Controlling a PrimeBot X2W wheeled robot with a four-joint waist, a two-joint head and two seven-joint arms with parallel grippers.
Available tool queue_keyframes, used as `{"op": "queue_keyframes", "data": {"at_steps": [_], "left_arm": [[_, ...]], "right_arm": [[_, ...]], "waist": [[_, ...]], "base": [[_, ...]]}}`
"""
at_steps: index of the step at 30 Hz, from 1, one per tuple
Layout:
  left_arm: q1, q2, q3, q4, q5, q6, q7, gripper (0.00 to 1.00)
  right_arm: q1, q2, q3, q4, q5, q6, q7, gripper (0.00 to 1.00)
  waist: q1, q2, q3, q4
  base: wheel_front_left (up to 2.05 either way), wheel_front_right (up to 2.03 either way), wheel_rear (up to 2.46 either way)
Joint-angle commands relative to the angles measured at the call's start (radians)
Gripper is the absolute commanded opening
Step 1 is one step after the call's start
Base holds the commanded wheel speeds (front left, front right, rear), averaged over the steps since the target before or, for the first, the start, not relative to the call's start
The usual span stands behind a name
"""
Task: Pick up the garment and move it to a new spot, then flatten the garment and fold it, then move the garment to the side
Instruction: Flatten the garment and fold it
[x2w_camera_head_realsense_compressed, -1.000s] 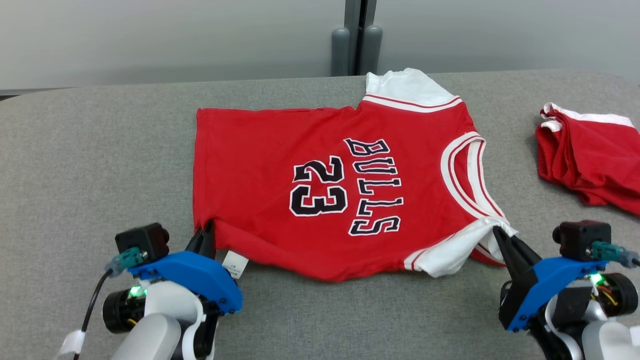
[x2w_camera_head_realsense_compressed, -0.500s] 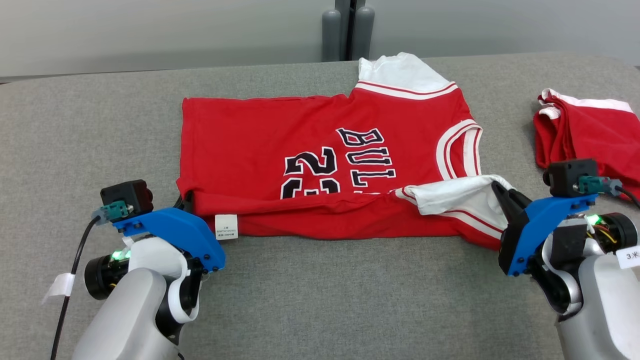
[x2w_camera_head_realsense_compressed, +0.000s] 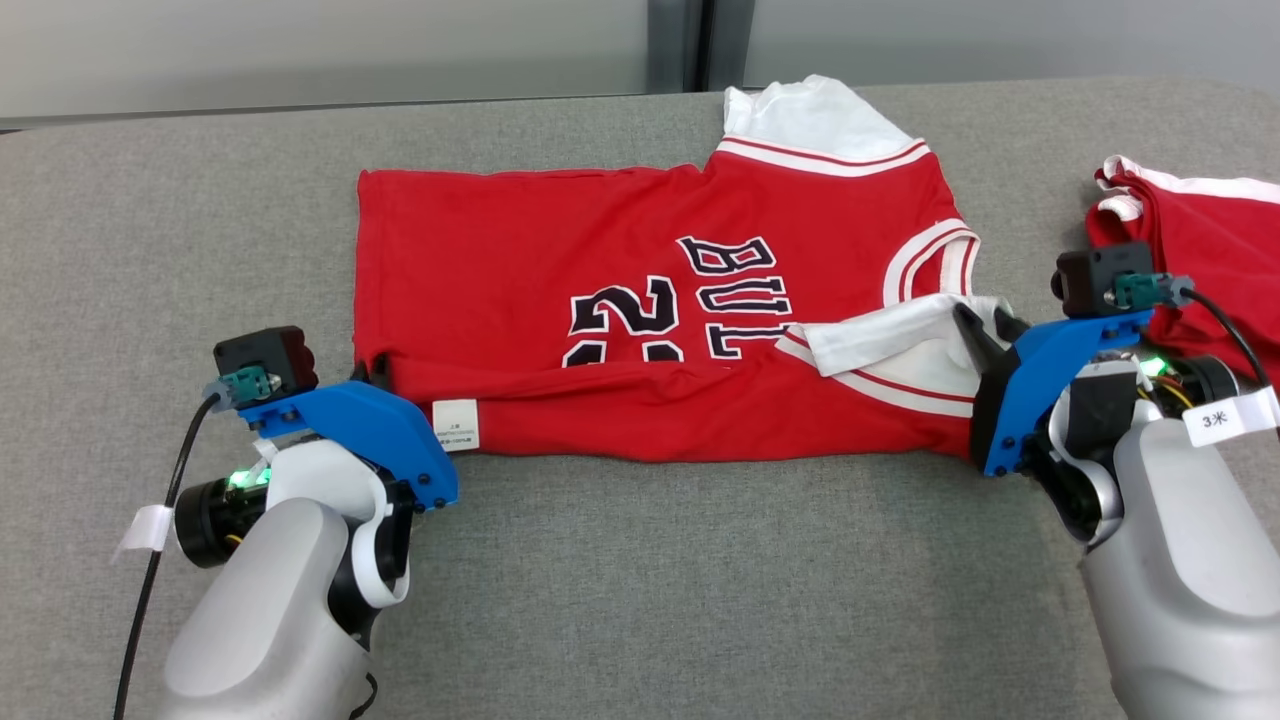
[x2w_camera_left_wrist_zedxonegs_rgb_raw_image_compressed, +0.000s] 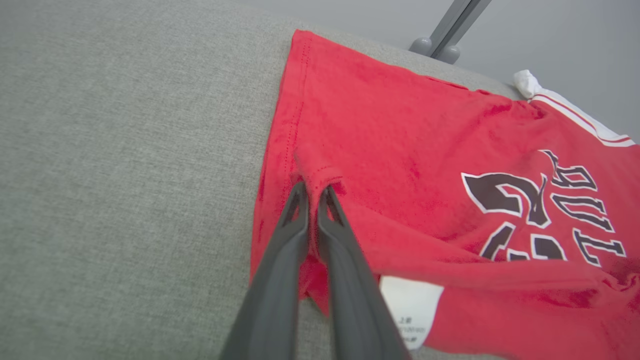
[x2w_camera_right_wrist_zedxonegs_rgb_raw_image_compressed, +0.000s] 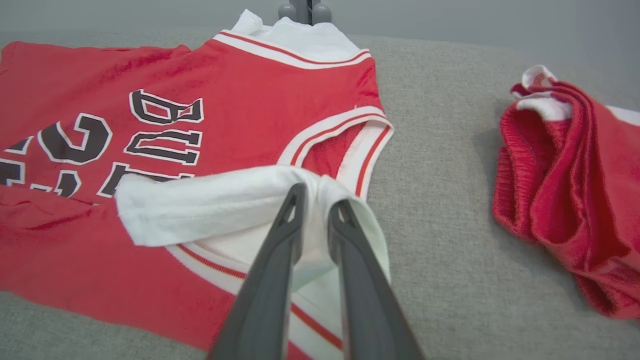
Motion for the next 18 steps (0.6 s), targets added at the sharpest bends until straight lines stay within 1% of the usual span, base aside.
{"op": "queue_keyframes", "data": {"at_steps": [1, 6, 9, 13, 18], "left_arm": [[-0.024, 0.001, 0.0, 0.005, 0.01, 0.006, -0.014, 1.0], [-0.034, -0.003, 0.002, 0.01, 0.015, -0.009, -0.052, 1.0], [-0.036, 0.006, 0.002, 0.0, 0.019, -0.016, -0.068, 1.0], [-0.031, 0.025, 0.004, -0.028, 0.024, -0.019, -0.079, 1.0], [0.002, 0.06, -0.008, -0.08, 0.03, -0.027, -0.054, 1.0]], "right_arm": [[-0.031, 0.001, -0.004, 0.021, -0.011, 0.0, -0.021, 1.0], [-0.083, 0.011, -0.009, 0.089, -0.031, 0.0, -0.075, 1.0], [-0.109, 0.007, -0.014, 0.115, -0.034, 0.0, -0.098, 1.0], [-0.132, -0.009, -0.013, 0.134, -0.033, 0.0, -0.118, 1.0], [-0.122, -0.024, 0.003, 0.119, -0.02, 0.0, -0.137, 1.0]], "waist": [[-0.0001, -0.0002, 0.002, 0.002], [-0.0001, -0.0002, -0.001, 0.008], [-0.0001, -0.0002, -0.008, 0.013], [-0.0001, -0.0002, -0.02, 0.016], [-0.0001, -0.0002, -0.041, 0.016]], "base": [[0.0, 0.0, 0.0], [0.0, 0.0, 0.0], [0.0, 0.0, 0.0], [0.0, 0.0, 0.0], [0.0, 0.0, 0.0]]}}
